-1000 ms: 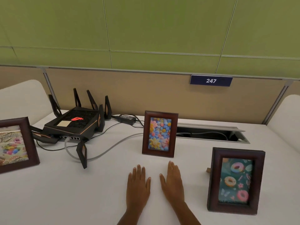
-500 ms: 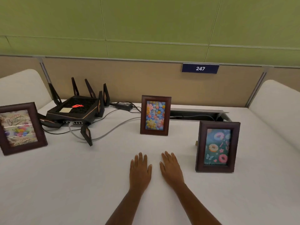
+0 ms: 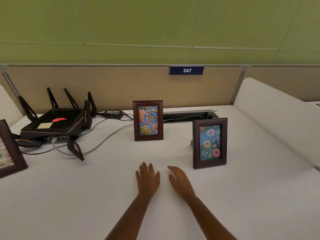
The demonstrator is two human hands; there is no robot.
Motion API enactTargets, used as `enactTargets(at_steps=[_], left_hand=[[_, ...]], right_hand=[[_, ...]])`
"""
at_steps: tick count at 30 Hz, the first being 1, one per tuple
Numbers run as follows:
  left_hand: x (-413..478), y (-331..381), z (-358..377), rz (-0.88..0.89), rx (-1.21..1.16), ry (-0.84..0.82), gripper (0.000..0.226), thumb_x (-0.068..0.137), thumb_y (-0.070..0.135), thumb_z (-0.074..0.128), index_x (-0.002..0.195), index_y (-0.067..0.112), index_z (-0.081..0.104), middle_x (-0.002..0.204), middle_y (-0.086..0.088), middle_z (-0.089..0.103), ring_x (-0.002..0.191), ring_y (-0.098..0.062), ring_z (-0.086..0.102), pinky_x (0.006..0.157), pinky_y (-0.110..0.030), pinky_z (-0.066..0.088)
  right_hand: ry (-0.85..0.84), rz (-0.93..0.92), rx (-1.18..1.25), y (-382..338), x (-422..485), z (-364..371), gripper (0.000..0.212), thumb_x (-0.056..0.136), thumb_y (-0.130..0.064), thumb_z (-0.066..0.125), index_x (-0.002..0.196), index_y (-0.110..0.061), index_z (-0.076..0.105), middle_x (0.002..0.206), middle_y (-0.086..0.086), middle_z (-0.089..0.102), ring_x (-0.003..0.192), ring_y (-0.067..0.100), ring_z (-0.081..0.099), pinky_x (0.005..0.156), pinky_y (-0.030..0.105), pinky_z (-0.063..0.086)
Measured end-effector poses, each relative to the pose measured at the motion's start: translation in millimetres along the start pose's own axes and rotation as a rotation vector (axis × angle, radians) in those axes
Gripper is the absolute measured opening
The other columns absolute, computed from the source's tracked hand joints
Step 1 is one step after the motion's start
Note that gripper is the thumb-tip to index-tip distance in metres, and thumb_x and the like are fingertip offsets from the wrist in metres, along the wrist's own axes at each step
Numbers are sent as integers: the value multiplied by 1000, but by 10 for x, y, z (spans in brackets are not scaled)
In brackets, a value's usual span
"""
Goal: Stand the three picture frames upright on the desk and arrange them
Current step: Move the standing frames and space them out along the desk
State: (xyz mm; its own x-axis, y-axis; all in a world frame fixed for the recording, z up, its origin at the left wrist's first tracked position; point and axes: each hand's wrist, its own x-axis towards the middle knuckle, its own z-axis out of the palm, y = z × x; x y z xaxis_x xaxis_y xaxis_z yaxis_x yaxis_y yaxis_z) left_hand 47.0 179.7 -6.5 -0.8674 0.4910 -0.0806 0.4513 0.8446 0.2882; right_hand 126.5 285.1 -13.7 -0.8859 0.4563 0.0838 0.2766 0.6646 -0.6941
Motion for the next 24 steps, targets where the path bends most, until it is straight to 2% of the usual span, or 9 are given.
enactTargets(at_steps=[4, 7, 9, 11, 14, 16, 20, 22, 24], left_hand=[[6, 269, -12, 57, -160, -22, 53, 98, 34, 28, 143, 8, 18, 154, -15, 19, 143, -25, 18, 117, -38, 16], [33, 486, -16, 91, -263, -32, 53, 98, 33, 31, 143, 9, 18, 155, -13, 19, 143, -24, 19, 117, -35, 16], [70, 637, -20, 99, -337, -31, 53, 97, 32, 33, 143, 9, 20, 154, -12, 21, 142, -24, 21, 117, -34, 19], [104, 809, -23, 94, -416, -30, 53, 97, 31, 35, 143, 9, 22, 153, -12, 25, 141, -25, 24, 116, -35, 22], [132, 1071, -14, 84, -535, -44, 55, 96, 30, 38, 143, 8, 18, 152, -13, 28, 138, -28, 31, 113, -38, 28], [163, 1219, -1, 83, -576, -35, 58, 96, 30, 39, 144, 10, 15, 151, -13, 30, 136, -30, 34, 111, -40, 32], [242, 1441, 34, 91, -591, -9, 56, 96, 31, 37, 144, 11, 15, 149, -12, 33, 134, -29, 37, 109, -42, 37], [276, 1507, 69, 107, -580, 7, 52, 97, 30, 35, 143, 10, 18, 148, -12, 35, 133, -28, 39, 108, -43, 39], [301, 1552, 123, 108, -561, 43, 48, 98, 28, 32, 141, 9, 22, 144, -13, 41, 130, -27, 43, 105, -43, 43]], right_hand=[[222, -50, 131, 54, -63, -280, 29, 91, -1, 43, 114, -9, 59, 120, 9, 63, 113, 20, 57, 97, 20, 38], [407, -108, 132, 190, -60, -515, 28, 85, 10, 47, 102, -3, 65, 104, 14, 69, 100, 25, 63, 89, 25, 46], [517, -107, 127, 302, -36, -685, 26, 83, 13, 48, 96, -1, 66, 97, 17, 70, 94, 28, 64, 84, 24, 47], [613, -84, 125, 428, 2, -878, 22, 84, 12, 48, 94, 2, 65, 96, 21, 68, 94, 31, 62, 79, 21, 46], [756, -36, 160, 635, 80, -1161, 19, 89, 2, 44, 99, 2, 61, 98, 23, 63, 94, 32, 59, 73, 30, 48], [825, 12, 210, 764, 147, -1316, 22, 91, -4, 42, 106, 1, 58, 103, 22, 61, 96, 29, 56, 76, 34, 48], [729, 138, 342, 1018, 319, -1533, 28, 93, -12, 45, 118, -2, 49, 119, 21, 55, 110, 30, 52, 88, 38, 46], [601, 179, 410, 1126, 408, -1602, 30, 94, -18, 43, 120, -3, 49, 121, 17, 54, 111, 29, 52, 87, 30, 44], [420, 200, 456, 1235, 507, -1659, 29, 95, -22, 41, 111, -1, 53, 113, 17, 59, 104, 27, 55, 78, 25, 45]])
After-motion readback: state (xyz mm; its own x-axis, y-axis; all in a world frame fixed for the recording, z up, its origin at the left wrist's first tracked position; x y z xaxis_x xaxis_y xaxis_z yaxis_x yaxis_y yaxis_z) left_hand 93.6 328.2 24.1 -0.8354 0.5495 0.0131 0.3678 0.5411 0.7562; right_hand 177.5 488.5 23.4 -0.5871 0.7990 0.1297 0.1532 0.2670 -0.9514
